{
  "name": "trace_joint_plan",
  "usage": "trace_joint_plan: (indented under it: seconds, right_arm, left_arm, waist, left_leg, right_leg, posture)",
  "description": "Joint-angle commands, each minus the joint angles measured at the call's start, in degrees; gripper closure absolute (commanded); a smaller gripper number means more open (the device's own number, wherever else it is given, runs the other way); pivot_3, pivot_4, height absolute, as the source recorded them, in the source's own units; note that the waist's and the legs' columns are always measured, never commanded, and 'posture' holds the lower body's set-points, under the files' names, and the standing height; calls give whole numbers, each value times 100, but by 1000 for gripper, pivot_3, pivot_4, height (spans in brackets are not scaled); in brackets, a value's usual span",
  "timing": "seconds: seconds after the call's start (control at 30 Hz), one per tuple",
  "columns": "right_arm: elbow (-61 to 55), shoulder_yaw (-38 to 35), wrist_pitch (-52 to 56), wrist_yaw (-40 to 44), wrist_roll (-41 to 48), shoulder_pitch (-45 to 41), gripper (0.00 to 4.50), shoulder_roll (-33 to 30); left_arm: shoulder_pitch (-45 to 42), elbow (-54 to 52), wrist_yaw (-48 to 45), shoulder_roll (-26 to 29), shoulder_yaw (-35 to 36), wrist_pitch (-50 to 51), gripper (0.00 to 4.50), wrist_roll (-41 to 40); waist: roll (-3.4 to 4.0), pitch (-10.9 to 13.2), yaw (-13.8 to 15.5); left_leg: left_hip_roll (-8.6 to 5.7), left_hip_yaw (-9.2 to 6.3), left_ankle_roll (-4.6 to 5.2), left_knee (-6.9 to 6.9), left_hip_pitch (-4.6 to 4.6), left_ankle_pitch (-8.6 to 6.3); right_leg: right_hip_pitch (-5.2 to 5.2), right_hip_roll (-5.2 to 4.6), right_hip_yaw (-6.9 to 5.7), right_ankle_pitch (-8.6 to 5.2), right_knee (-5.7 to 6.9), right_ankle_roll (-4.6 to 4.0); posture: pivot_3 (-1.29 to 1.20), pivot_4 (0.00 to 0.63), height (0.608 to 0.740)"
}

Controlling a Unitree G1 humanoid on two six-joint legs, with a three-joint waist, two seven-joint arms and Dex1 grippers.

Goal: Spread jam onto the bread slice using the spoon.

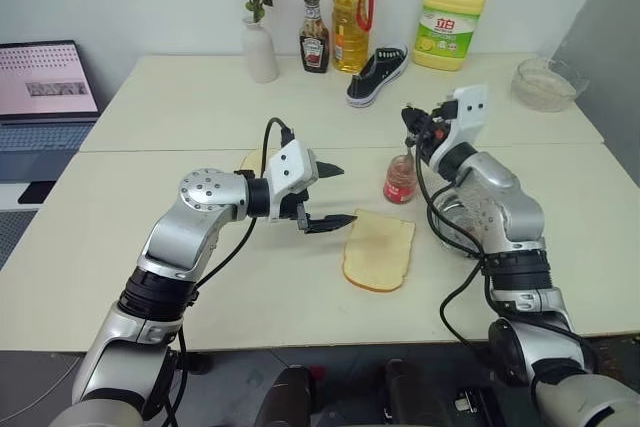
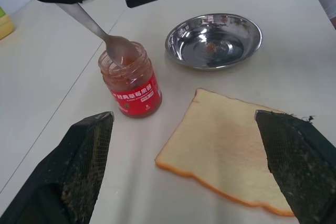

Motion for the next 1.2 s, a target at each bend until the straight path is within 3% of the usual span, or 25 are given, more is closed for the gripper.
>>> trace_joint_plan:
  seconds: [0.03,0.7,1.2]
  right_arm:
    - [-336,6,-117,2,-45,74,4476,7]
    - [-1222,28,440,32,-22,744,4476,-133]
    - [-720,51,3,6,-234,489,4476,-31]
  left_arm:
    - [-36,-262,12,66,158,-11,0,-94]
    - [-94,-147,-1,-5,84,-122,0,-30]
    - [-127,-43,49,-44,74,-221,0,28]
  waist:
    - [0,0,-2]
    - [0,0,-1]
    - [0,0,0]
  left_leg:
    - [0,0,0,0,0,0]
    - [1,-1,0,-1,1,0]
    - [0,-1,0,-1,0,0]
  right_leg:
    - [0,0,0,0,0,0]
    - [0,0,-1,0,0,0]
    - [0,0,-1,0,-2,0]
  posture:
    - [0,150,740]
    - [0,150,740]
    - [0,150,740]
